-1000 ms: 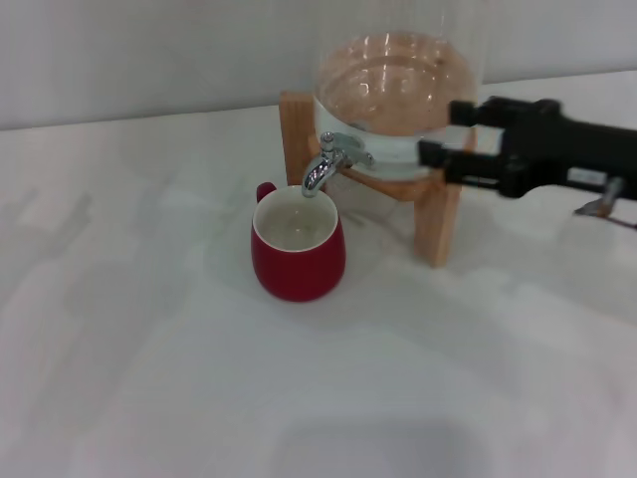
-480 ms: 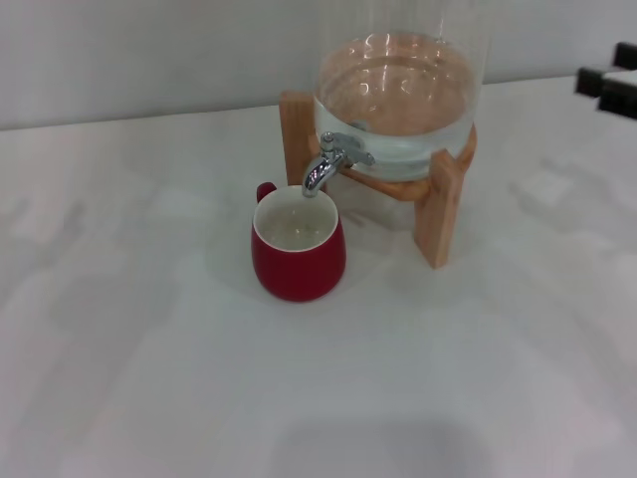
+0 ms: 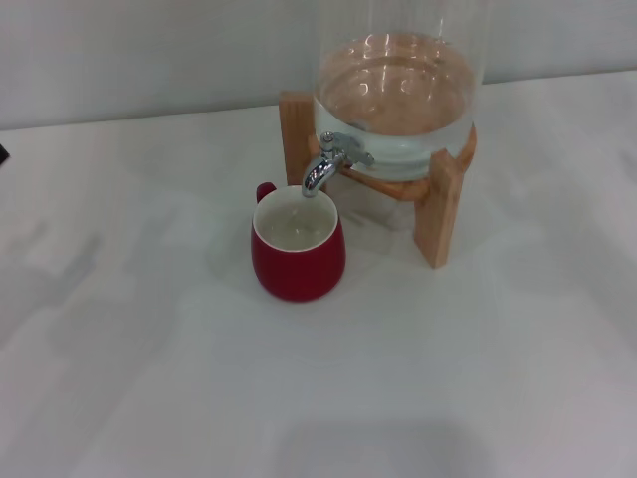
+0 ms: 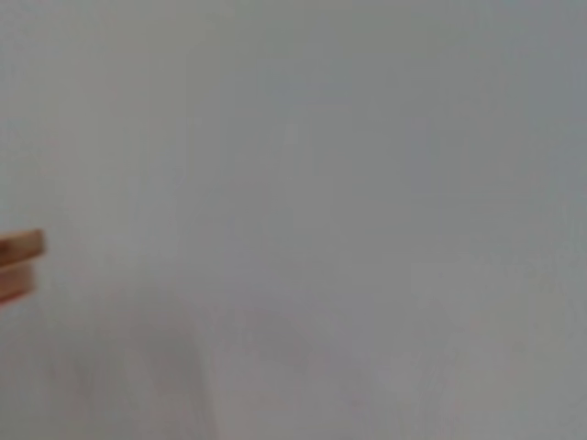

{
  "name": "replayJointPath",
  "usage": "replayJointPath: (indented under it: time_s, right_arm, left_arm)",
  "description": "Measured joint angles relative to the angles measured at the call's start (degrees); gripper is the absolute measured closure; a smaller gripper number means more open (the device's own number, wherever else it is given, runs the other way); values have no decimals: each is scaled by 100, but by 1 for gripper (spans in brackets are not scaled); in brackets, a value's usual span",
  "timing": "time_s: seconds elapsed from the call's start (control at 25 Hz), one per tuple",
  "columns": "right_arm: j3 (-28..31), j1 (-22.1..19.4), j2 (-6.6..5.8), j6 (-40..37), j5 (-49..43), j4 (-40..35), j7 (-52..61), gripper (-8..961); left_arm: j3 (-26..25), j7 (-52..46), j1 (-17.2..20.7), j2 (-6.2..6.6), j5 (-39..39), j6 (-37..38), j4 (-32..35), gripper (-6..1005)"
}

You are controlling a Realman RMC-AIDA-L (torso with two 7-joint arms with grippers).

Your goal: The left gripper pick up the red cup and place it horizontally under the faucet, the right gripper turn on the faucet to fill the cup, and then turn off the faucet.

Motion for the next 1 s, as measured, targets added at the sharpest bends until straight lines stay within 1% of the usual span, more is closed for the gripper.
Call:
replayJointPath:
  time_s: [0.12, 0.24, 0.4, 0.6, 0.84, 1.0]
  right_arm:
    - [114, 9, -6, -18, 15, -67, -97, 221]
    - [201, -1, 21, -32, 21, -76, -177, 221]
    - [215, -8, 47, -37, 28, -88, -248, 222]
    - [221, -10, 93, -48, 33, -108, -277, 222]
    - [233, -22, 108, -82, 38, -176, -280, 222]
    - [236, -39, 108, -131, 43, -182, -281, 222]
  left_arm:
    - [-2, 8, 42, -18, 178, -232, 27, 122]
    - [-3, 136, 69, -37, 396, -615, 40, 121]
    - [-19, 189, 121, -60, 424, -732, 41, 121]
    - [-183, 146, 196, -83, 80, -735, -69, 125]
    - [-213, -46, 364, -84, -624, -681, -152, 125]
    - [-209, -121, 393, -83, -653, -677, -134, 125]
